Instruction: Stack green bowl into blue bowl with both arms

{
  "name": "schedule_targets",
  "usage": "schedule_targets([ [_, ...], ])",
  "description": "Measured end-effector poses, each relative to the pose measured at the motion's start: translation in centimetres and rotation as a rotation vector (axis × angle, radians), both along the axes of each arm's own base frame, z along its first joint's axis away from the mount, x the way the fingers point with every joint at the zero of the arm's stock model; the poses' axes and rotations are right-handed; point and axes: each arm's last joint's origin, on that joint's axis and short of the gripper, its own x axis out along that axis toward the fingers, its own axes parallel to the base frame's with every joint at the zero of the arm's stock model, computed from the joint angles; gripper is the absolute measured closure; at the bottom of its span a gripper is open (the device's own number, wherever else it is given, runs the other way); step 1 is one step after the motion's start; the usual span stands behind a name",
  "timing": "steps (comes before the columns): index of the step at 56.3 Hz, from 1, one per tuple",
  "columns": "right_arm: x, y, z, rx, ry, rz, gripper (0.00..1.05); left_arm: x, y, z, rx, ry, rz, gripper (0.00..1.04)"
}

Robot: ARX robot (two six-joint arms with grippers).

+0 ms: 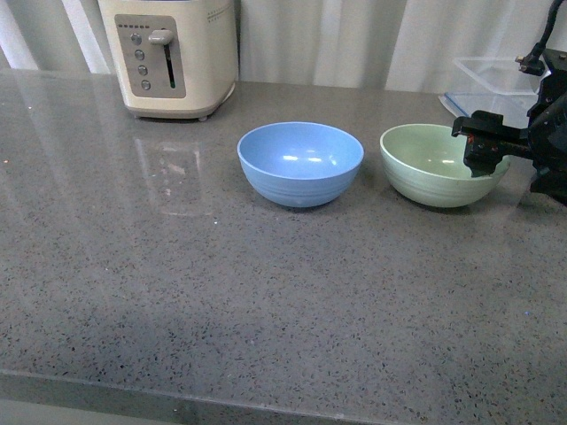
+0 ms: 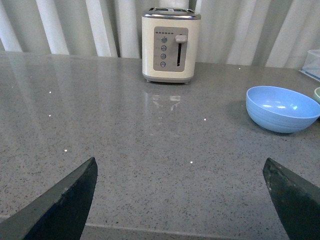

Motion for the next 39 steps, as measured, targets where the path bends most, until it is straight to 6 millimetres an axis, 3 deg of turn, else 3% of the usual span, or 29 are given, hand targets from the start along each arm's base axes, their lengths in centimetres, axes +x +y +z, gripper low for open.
schedule_targets([
  [16,0.1,0.0,0.0,0.001,-0.002,0.001,0.78,0.0,0.0,0.0,0.0,0.0,0.0,0.07],
  [24,0.1,0.1,0.3,0.012,-0.013,0.002,1.02,0.0,0.0,0.0,0.0,0.0,0.0,0.07],
  [39,-0.5,0.5,2.8,0.012,-0.073,0.016,1.03,0.0,0.0,0.0,0.0,0.0,0.0,0.07],
])
